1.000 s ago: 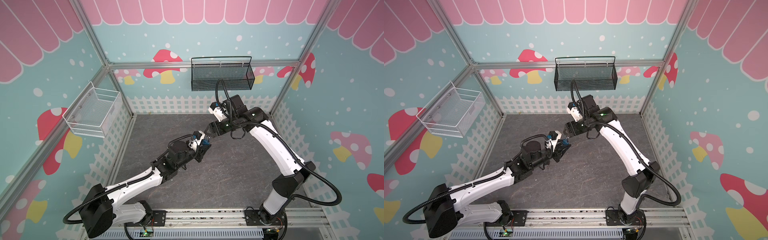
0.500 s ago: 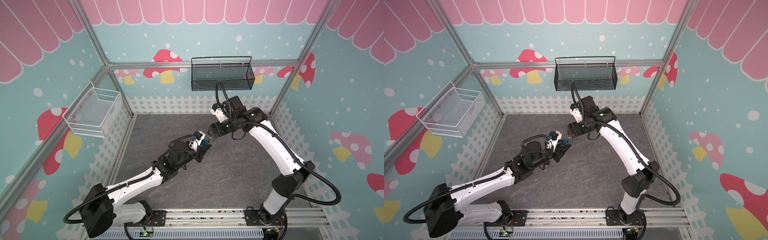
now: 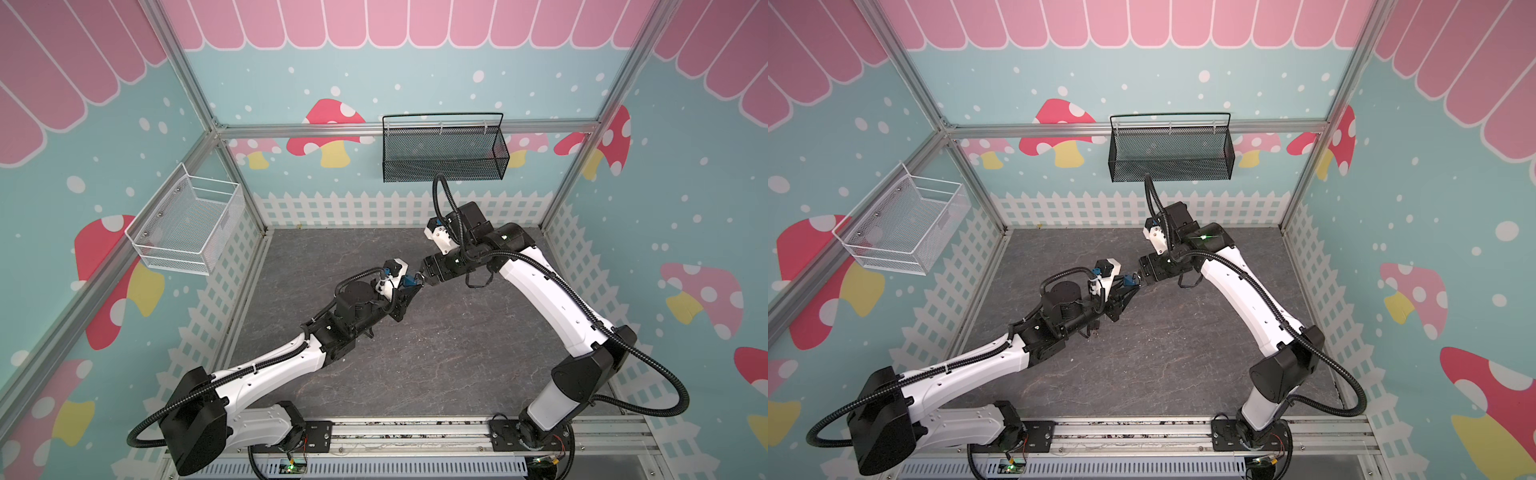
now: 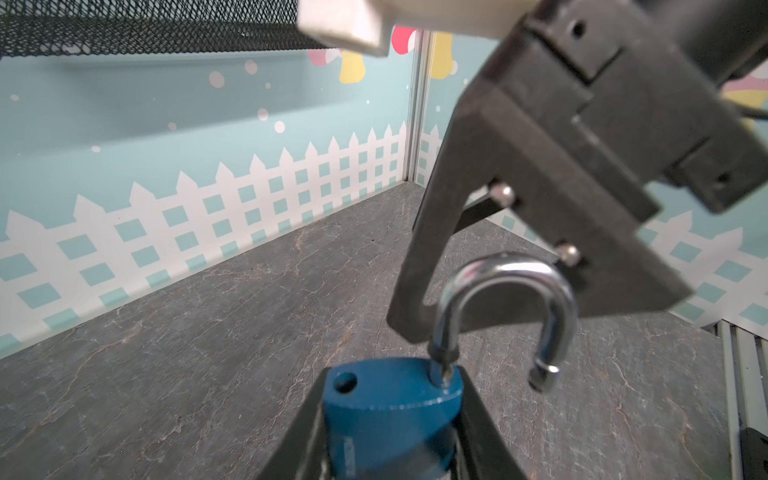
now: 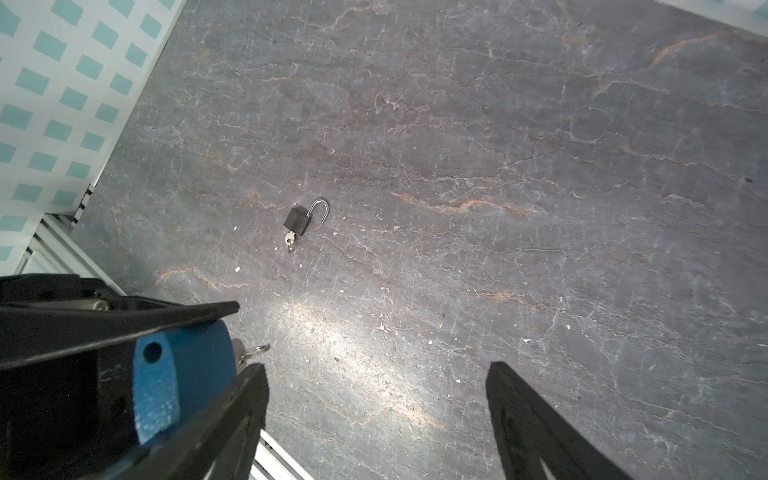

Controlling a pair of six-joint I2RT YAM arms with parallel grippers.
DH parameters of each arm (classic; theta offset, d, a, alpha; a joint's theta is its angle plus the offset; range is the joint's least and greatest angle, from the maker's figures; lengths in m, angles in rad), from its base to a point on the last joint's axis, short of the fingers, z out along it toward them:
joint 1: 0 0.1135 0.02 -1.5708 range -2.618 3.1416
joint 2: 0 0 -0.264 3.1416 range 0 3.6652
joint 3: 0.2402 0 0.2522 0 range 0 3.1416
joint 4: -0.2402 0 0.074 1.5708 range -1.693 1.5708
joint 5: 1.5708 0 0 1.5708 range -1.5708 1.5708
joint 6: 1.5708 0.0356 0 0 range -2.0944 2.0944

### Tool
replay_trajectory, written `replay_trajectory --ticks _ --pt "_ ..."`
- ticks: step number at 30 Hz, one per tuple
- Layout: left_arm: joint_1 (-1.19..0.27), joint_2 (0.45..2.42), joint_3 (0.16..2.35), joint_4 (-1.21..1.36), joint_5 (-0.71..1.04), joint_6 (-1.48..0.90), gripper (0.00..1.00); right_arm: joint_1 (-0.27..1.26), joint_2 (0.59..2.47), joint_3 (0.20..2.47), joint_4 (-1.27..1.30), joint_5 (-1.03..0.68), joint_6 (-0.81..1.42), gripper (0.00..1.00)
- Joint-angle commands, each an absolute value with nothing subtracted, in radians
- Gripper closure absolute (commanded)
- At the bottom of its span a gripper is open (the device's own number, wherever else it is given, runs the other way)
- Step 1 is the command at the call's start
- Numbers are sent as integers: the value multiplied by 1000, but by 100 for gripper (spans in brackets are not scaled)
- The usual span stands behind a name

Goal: Unlock with the key

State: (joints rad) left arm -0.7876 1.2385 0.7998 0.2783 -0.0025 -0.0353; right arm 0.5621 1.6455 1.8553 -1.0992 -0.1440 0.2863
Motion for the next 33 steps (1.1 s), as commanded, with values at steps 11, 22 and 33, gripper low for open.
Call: replay_trajectory --ticks 11,22,33 --pt "-817 1515 1134 -445 -185 -546 100 403 1395 1358 -675 -3 427 10" --pt "-821 1851 1329 -652 -78 -646 100 339 1328 1103 -465 -143 481 11" --pt "-804 1985 1410 -717 -50 -669 100 304 1329 1044 -424 -209 480 11"
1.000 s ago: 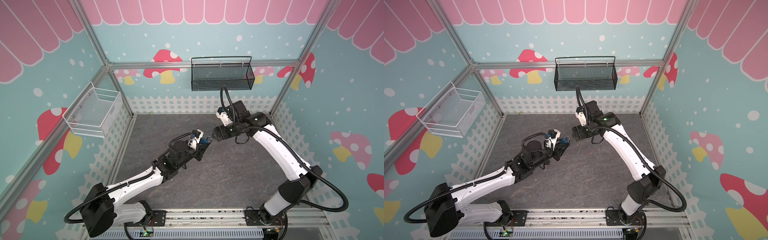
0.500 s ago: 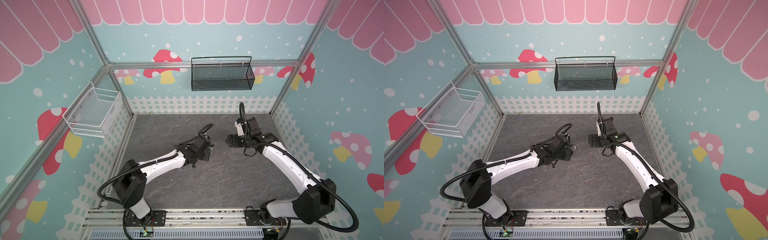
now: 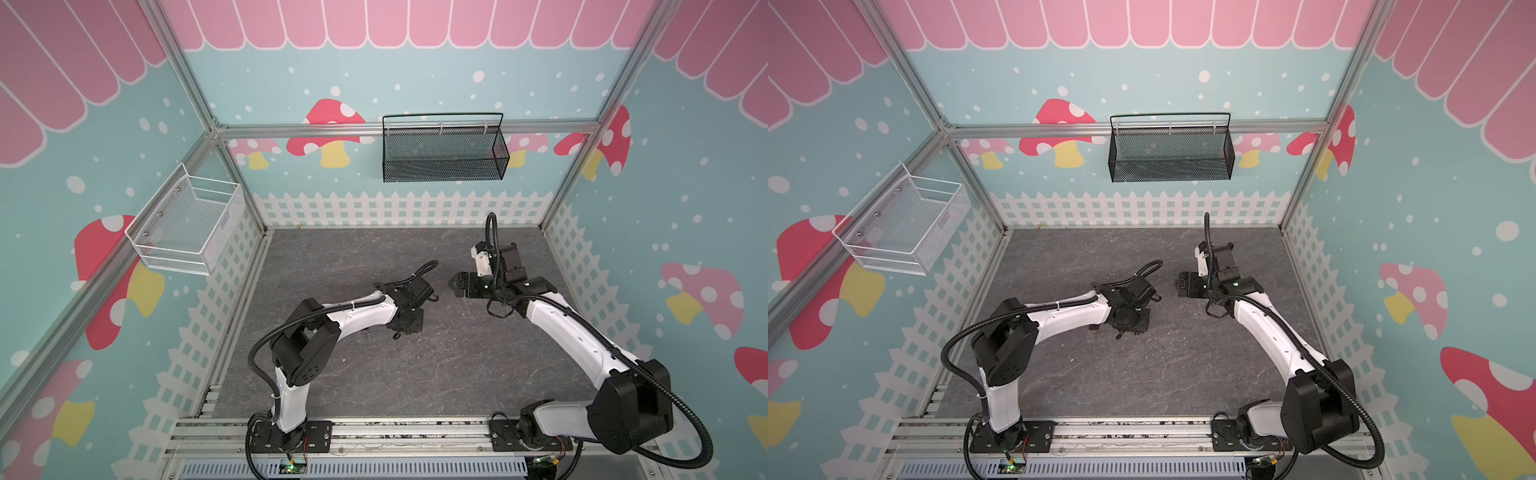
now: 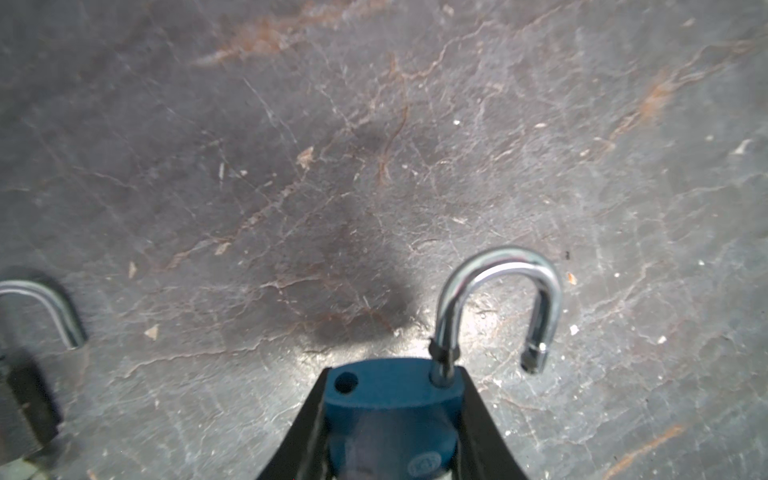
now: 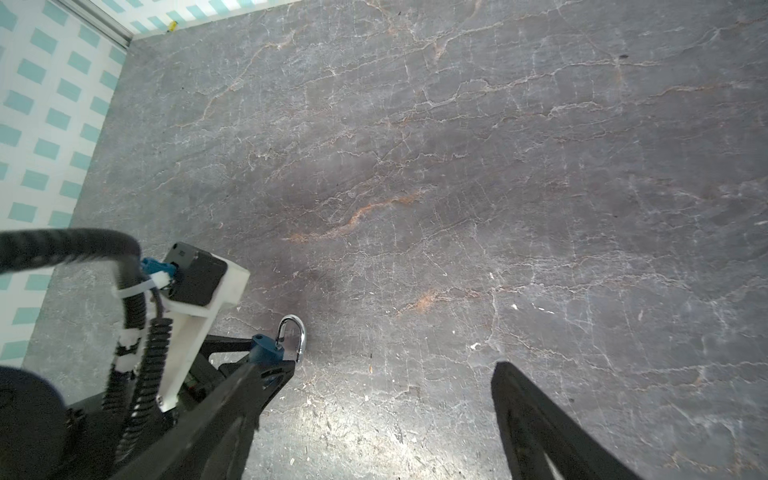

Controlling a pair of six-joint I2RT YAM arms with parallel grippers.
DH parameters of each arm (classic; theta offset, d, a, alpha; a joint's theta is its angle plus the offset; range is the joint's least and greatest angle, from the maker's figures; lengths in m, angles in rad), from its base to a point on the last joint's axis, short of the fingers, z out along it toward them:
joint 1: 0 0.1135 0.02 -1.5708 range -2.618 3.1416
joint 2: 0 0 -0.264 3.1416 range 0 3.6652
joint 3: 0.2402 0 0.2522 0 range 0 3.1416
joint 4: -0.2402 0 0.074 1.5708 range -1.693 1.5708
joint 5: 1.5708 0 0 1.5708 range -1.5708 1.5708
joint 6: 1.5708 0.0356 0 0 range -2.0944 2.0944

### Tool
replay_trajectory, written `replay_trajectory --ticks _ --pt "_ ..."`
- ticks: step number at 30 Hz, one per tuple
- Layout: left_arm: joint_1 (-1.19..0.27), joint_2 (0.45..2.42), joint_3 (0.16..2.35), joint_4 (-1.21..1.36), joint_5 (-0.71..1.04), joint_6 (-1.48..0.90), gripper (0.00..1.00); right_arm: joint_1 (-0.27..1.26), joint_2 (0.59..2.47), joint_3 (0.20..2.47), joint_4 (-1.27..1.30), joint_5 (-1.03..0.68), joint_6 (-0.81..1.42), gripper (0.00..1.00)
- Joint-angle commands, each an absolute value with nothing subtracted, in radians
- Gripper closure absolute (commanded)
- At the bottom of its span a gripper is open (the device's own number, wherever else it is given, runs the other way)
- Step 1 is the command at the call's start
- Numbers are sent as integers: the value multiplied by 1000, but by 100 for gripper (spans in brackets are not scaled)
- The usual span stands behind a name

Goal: Unlock with the key

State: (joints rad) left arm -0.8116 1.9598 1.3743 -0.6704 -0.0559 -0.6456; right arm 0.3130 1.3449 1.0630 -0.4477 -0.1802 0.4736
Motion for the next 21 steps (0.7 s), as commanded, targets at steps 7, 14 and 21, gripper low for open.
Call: replay_trajectory --ticks 7,14,21 --pt "-804 2024 1408 -727 -48 -672 100 292 1333 1027 -421 -211 472 11" --pt "-801 2054 1395 -727 -23 -675 90 284 1340 1005 -404 -219 474 11" --pt "-794 2040 1398 -727 -23 -674 68 275 1343 1005 -396 -209 473 11"
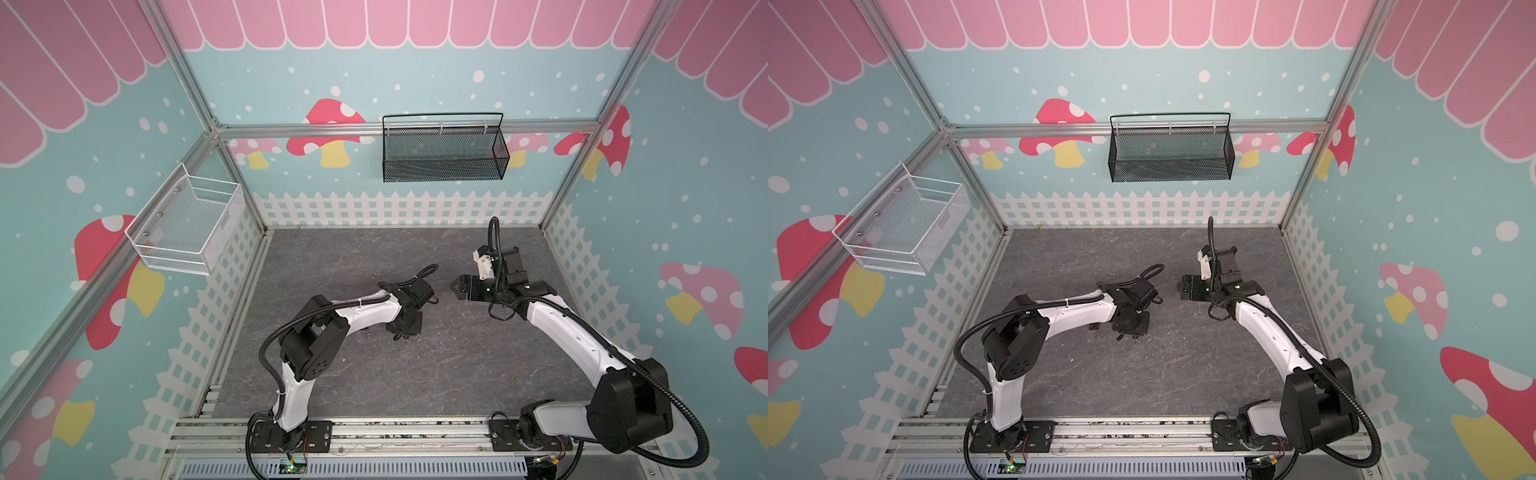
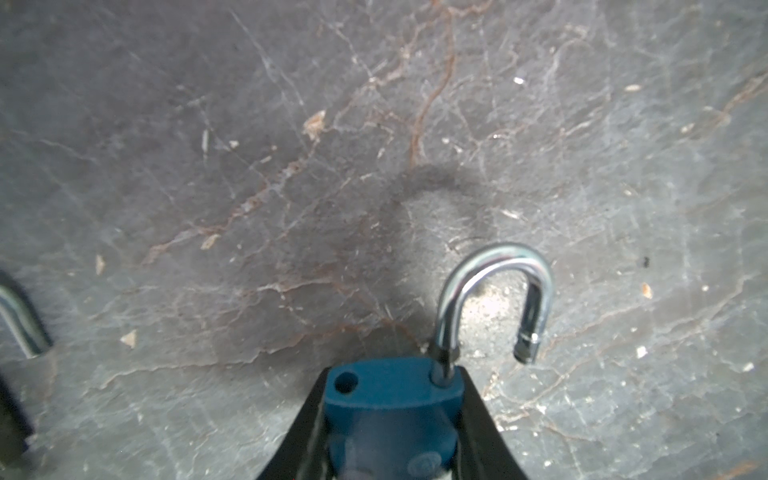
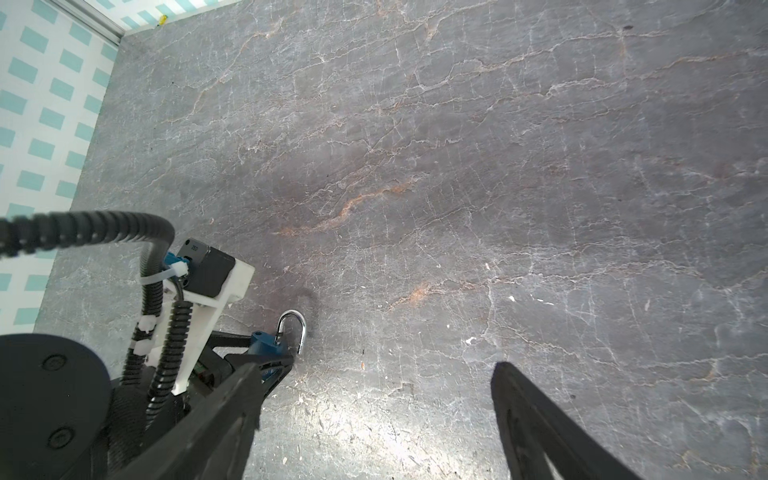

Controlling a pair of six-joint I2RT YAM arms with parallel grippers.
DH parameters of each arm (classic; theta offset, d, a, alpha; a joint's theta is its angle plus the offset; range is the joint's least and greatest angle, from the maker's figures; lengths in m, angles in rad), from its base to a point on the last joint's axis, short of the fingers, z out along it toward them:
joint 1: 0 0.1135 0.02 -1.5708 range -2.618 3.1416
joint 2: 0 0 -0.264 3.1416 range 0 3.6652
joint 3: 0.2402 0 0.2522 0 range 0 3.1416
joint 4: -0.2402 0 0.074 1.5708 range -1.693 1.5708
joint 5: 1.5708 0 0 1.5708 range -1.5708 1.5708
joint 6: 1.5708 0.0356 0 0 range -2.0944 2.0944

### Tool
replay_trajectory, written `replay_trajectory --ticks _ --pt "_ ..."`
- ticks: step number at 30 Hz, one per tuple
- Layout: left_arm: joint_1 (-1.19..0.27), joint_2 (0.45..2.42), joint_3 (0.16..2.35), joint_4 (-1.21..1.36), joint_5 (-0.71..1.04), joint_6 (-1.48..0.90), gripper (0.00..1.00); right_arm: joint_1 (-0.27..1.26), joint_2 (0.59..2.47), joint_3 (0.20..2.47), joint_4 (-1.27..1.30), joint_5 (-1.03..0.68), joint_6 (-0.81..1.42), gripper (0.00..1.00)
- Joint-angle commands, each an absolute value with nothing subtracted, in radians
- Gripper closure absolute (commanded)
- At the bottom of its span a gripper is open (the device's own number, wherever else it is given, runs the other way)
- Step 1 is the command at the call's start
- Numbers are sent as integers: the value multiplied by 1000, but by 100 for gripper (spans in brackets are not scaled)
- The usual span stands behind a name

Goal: Unlock with the key

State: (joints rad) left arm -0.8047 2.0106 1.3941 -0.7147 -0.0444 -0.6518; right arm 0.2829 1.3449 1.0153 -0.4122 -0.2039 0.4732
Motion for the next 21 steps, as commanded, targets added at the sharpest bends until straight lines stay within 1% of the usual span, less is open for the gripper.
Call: replay_trajectory --ticks 1,2,6,8,11,13,15,16,17,18,19,20,21 --pt "-790 2034 1400 -728 -22 -674 65 273 1341 1006 -391 -200 469 11" --pt "-786 2026 1401 -728 -23 -675 60 272 1338 1007 -386 -187 464 12" --pt "-765 1972 1409 -727 -12 -674 54 257 1309 1002 -350 -100 455 12" --pt "-749 1925 1417 -727 -8 -665 48 236 1297 1000 -320 -54 460 11" --pt "-700 1840 1421 -728 14 -658 46 191 1301 1009 -291 21 477 9" --pt "-655 1758 1414 -726 8 -654 44 161 1305 996 -254 99 492 7" --pt "-604 1657 1390 -711 -45 -640 40 121 1308 951 -195 165 506 2" --pt "-566 1600 1368 -698 -87 -628 35 104 1307 913 -145 207 506 1" --pt "-518 1545 1338 -683 -134 -612 30 87 1310 874 -94 260 499 3" --pt "-471 1502 1304 -657 -181 -589 28 77 1313 844 -52 316 491 3" --pt "-418 1456 1253 -622 -255 -563 22 67 1317 804 -1 384 479 3" --pt "-337 1421 1199 -587 -311 -538 16 55 1323 759 80 431 449 3" --pt "-269 1400 1159 -558 -366 -518 12 45 1333 731 134 458 424 3"
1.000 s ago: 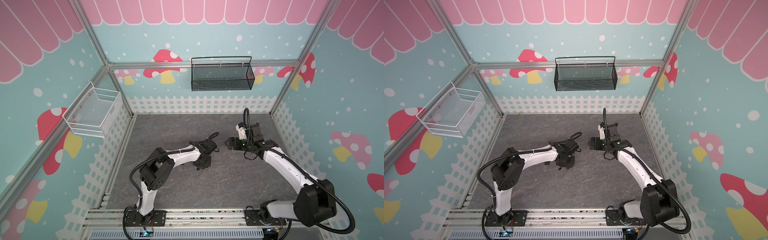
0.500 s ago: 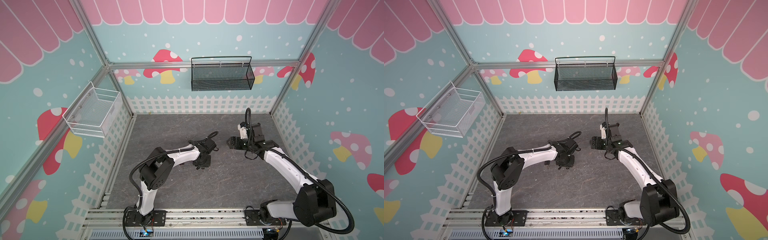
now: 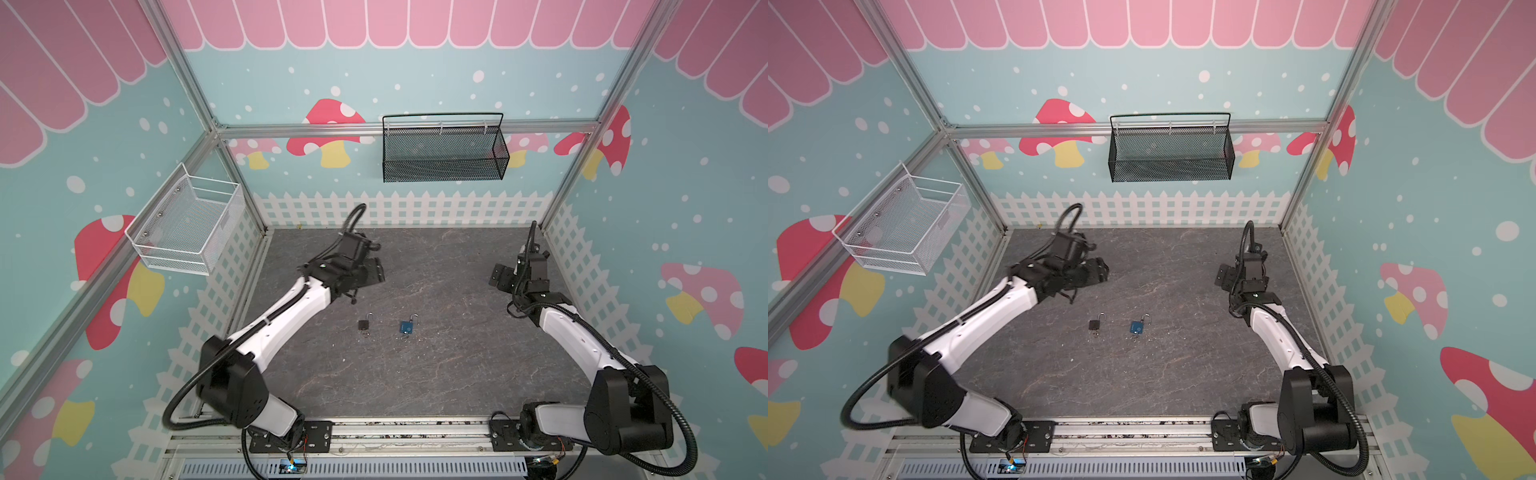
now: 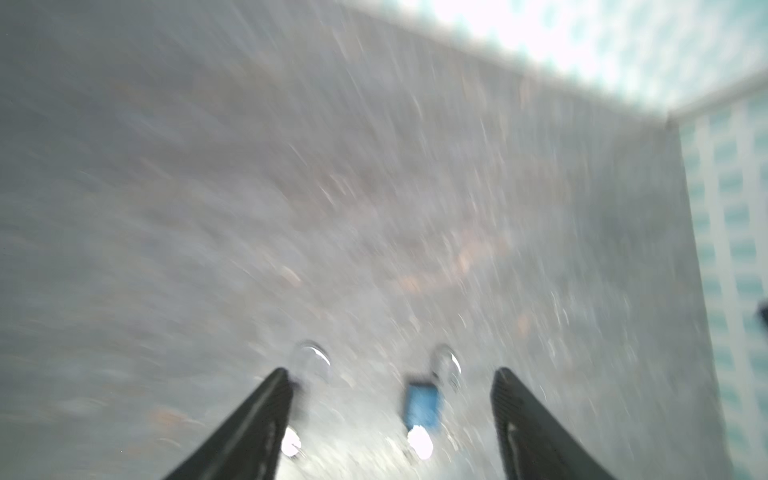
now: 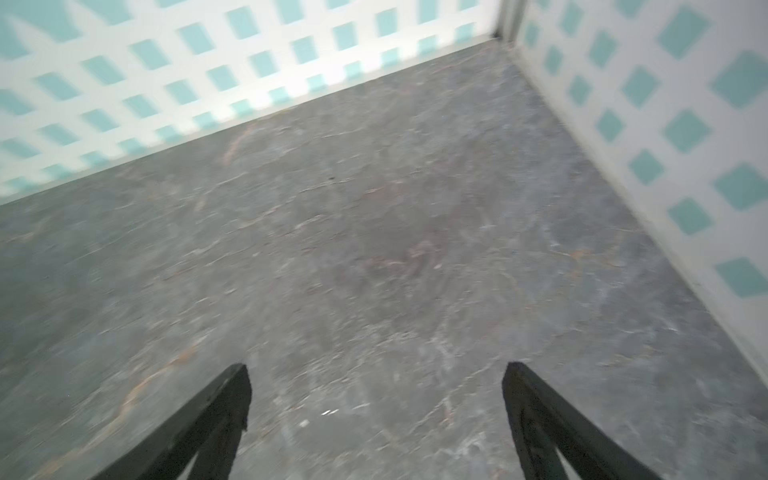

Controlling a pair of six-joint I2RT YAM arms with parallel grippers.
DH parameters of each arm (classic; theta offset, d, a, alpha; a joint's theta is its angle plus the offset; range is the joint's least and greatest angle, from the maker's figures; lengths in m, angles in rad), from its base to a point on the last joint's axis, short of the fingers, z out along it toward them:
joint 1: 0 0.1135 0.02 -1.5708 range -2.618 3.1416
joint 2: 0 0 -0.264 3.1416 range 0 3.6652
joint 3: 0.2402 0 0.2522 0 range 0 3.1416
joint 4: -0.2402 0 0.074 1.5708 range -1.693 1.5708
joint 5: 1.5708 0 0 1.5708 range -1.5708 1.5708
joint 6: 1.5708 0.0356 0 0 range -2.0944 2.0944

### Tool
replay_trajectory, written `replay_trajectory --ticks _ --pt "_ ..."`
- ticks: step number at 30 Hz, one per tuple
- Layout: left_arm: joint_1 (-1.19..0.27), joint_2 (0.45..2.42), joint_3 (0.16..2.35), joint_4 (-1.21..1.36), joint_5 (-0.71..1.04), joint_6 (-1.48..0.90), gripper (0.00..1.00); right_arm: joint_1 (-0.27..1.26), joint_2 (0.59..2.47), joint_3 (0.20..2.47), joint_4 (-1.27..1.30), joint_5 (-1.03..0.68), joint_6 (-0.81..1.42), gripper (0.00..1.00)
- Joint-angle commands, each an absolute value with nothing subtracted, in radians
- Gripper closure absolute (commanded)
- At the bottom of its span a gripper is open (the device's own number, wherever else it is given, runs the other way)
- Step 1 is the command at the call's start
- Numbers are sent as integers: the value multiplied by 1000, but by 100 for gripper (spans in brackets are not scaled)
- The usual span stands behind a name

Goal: Unlock with the key

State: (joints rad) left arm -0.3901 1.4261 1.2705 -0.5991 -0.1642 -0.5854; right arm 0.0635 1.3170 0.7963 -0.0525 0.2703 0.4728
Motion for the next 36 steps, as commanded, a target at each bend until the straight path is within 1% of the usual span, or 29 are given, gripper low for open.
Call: replay_trajectory --ticks 1,2,4,6,10,13,14,15,16,19,20,21,22,23,24,25,26,28,30,32,33,36 --pt "-193 1383 1108 -508 -409 -496 10 37 1346 711 182 491 396 3" --pt "-125 1374 1058 -461 -446 -463 8 32 1363 689 237 524 363 3" --pt "-30 1367 952 -302 -467 -395 5 16 1400 647 357 544 306 3" --pt "22 1373 854 -137 -463 -358 3 4 1442 610 461 520 265 3" --pt "10 1412 691 199 -409 -257 1 -5 1505 526 684 440 178 3" --pt "-32 1429 584 422 -438 -142 1 -12 1514 428 865 301 120 3" --pt "-47 1433 532 532 -425 -117 1 -11 1512 383 970 257 85 3" --pt "-53 1438 491 616 -383 -96 1 -11 1494 363 981 206 73 3" --pt "-60 1450 466 668 -370 -86 1 -11 1489 336 1027 195 64 3" --pt "-70 1558 353 990 -325 -39 0 -10 1486 243 1187 78 10 2" --pt "-79 1544 343 1004 -294 -27 0 -9 1523 196 1326 10 -23 2" --pt "-79 1515 365 906 -262 -34 0 -5 1533 183 1366 -9 -33 2" --pt "-78 1537 383 898 -275 -35 0 -7 1508 224 1240 3 -24 2" --pt "-65 1557 396 910 -278 -39 0 -17 1536 226 1280 -9 -13 2" --pt "-41 1529 404 848 -238 -69 0 -18 1532 224 1281 -10 -11 2" --pt "-37 1526 406 832 -230 -70 0 -19 1513 231 1231 -7 -12 2" --pt "-42 1548 390 904 -242 -58 0 -19 1531 215 1293 -5 -14 2" --pt "-52 1522 398 848 -264 -67 0 -17 1512 219 1256 0 -15 2" --pt "-55 1544 384 914 -271 -52 0 -18 1526 212 1296 -4 -13 2" --pt "-62 1530 393 868 -273 -54 0 -18 1517 216 1269 -2 -14 2" --pt "-63 1543 385 907 -279 -45 1 -17 1521 216 1277 -2 -13 2" --pt "-69 1537 393 881 -284 -49 0 -17 1520 216 1274 -2 -14 2"
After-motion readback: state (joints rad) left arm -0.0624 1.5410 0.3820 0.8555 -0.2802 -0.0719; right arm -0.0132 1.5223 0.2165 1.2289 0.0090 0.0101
